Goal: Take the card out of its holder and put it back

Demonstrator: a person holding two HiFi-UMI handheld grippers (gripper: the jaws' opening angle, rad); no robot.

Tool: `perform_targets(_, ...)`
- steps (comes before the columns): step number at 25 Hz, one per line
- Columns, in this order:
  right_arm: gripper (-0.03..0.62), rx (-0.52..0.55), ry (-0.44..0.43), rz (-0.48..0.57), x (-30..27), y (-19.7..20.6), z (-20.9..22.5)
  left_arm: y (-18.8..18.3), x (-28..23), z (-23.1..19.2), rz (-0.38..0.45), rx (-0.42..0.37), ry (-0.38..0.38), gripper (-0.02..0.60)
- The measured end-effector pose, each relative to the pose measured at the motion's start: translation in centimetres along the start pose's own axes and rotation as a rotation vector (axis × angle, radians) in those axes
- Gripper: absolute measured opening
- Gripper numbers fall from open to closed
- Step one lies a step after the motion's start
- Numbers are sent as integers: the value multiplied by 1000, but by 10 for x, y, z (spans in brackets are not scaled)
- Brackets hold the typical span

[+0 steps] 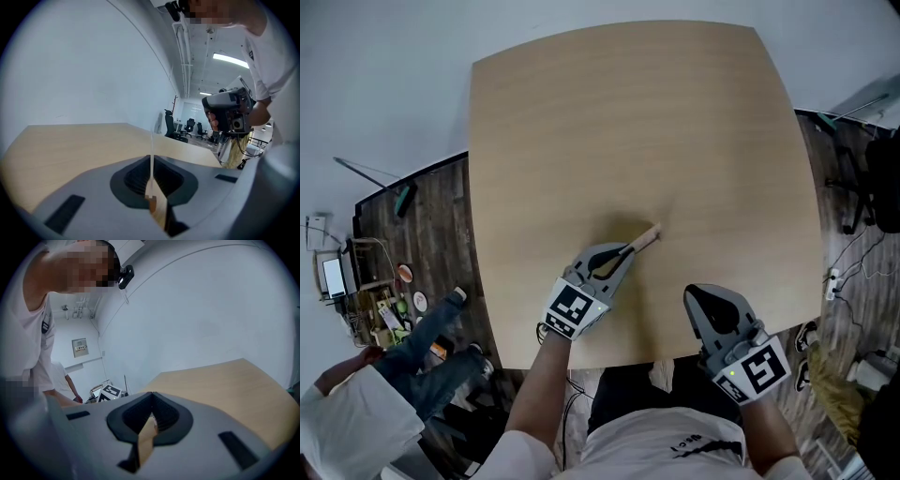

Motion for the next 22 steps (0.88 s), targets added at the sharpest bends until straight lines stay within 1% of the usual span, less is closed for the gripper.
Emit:
perform_targets(2, 12, 1, -6, 9, 3, -3, 1, -9, 2, 1, -2, -5, -12, 26)
perform_targets(5, 14, -1, -14, 22, 10, -9, 3, -15, 8, 5, -45, 5, -35, 26)
perform_targets(6, 12, -3, -15, 26, 13, -12, 5, -21, 10, 7, -44, 2, -43, 26)
perform_targets(11, 14, -4, -28, 48, 21, -28, 9, -67, 25, 13, 46, -14, -122, 26)
perform_targets(16, 12, 18, -46, 69, 33, -48, 9, -105, 47, 33, 91, -9, -191, 26)
perform_targets(22, 14, 68, -82, 82, 45, -81, 7, -162, 68, 65, 155, 6, -266, 26)
Point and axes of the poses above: the fingertips, and each gripper's own axes: x backward along the fingers, z to its right, y out of its underside, the point moved 6 cm from there along x, backward along the fingers, and after that the axes turned 5 degrees about y, right-handed, at the moved point
